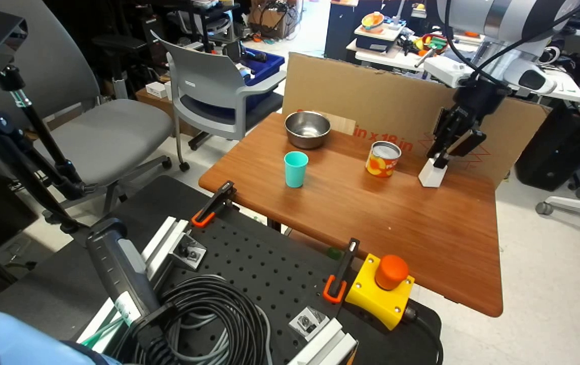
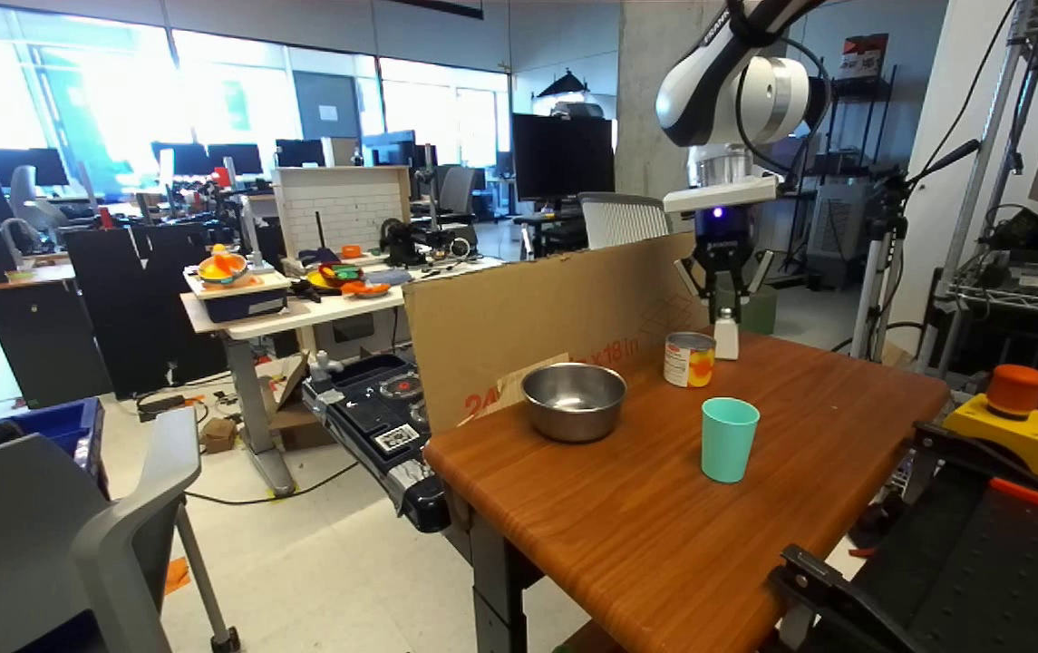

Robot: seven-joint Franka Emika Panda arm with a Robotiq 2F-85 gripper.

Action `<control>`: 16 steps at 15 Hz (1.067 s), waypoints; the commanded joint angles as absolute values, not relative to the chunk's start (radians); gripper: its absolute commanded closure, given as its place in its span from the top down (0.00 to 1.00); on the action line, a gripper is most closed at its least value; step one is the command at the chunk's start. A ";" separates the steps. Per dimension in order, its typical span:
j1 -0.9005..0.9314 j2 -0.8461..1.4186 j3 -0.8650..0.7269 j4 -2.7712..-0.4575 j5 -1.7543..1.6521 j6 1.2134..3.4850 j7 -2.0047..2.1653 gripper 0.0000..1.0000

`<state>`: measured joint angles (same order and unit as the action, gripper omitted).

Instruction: Remove the shaker from the bowl and put it on the table

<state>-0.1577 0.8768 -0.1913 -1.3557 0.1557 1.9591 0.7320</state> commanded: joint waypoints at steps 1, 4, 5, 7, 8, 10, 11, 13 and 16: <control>-0.158 0.877 -0.179 -1.329 0.170 1.935 0.724 0.72; -0.155 0.810 -0.154 -1.383 0.177 1.939 0.665 0.93; -0.151 0.766 -0.142 -1.419 0.178 1.946 0.627 0.99; -0.134 0.659 -0.124 -1.504 0.165 1.958 0.537 1.00; -0.125 0.616 -0.118 -1.534 0.160 1.954 0.495 1.00; -0.086 0.526 -0.125 -1.588 0.110 1.877 0.437 1.00; -0.068 0.478 -0.124 -1.621 0.089 1.832 0.418 1.00; -0.044 0.426 -0.118 -1.631 0.042 1.743 0.373 1.00; -0.041 0.447 -0.119 -1.597 0.057 1.748 0.403 1.00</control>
<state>-0.0381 0.4456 -0.1219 -1.5999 0.0576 1.7508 0.4024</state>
